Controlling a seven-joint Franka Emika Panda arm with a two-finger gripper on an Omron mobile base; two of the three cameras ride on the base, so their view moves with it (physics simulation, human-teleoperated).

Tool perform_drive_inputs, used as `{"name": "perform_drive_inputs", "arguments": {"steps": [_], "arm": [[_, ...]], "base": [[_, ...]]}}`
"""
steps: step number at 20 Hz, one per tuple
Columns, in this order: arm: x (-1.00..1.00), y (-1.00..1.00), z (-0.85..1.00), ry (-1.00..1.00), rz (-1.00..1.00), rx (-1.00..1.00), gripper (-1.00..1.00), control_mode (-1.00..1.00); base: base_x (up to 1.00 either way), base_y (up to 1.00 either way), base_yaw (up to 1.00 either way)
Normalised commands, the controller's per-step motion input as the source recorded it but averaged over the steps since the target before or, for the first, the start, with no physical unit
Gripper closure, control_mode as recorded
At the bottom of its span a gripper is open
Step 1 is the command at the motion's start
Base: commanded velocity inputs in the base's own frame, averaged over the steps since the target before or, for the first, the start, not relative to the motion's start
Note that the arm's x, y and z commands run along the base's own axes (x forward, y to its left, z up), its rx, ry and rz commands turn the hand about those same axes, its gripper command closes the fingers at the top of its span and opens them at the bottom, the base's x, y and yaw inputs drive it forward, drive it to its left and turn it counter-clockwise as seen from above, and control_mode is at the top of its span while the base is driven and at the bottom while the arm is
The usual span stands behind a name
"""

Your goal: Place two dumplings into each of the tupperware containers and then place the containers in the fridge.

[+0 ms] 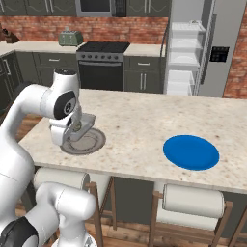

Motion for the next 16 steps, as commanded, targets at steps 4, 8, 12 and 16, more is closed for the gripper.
{"name": "perform_drive_inputs", "arguments": {"steps": [4,8,12,16], "arm": [[-0.02,0.0,0.0,0.0,0.0,0.0,1.0,-1.0],[0.0,0.02,0.0,0.0,0.0,0.0,1.0,-1.0],[0.0,0.02,0.0,0.0,0.0,0.0,1.0,1.0],[0.0,0.0,0.0,0.0,0.0,0.0,1.0,1.0]], "base": [[0.0,0.0,0.0],[0.0,0.0,0.0],[-0.38,-0.03,0.0],[-1.0,-0.83,-0.03]]}}
